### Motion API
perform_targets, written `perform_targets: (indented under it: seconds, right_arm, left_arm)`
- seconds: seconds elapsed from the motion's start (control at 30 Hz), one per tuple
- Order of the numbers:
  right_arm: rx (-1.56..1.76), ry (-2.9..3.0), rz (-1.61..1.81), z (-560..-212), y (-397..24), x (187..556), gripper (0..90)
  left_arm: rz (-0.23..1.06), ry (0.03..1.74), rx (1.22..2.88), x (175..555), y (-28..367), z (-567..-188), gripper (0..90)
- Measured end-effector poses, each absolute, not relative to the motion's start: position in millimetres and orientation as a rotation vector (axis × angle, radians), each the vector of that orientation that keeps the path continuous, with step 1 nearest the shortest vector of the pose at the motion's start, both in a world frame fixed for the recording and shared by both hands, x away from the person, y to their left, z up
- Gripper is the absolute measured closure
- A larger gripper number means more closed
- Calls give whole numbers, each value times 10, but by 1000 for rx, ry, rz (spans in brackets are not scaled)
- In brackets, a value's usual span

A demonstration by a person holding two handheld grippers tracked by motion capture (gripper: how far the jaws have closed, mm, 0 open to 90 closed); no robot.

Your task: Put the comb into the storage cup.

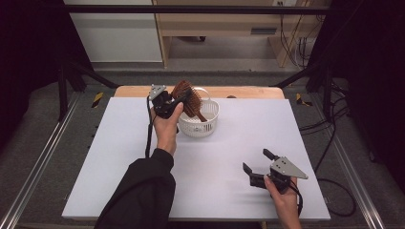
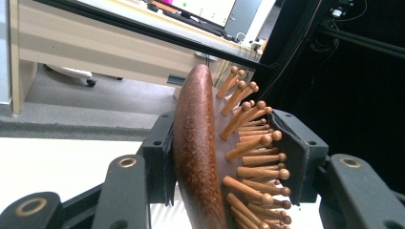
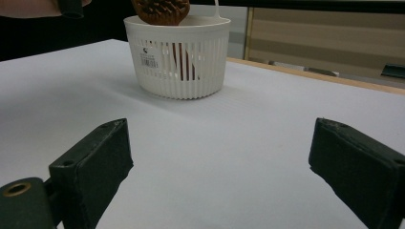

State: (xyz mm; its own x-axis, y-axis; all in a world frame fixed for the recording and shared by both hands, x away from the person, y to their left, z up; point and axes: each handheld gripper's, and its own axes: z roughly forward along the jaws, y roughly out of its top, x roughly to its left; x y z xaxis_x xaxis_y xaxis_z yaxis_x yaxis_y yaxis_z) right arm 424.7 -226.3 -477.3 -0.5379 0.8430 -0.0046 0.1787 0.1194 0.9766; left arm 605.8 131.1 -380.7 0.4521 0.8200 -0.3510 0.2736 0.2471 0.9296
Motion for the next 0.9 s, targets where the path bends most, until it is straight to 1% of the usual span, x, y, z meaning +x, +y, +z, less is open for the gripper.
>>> perform_targets:
  seconds: [0.9]
  right_arm:
    - [985, 1831, 1454, -4782, -2241, 4251, 69]
  left_arm:
    - [478, 1115, 1303, 6056, 1436, -3878, 461]
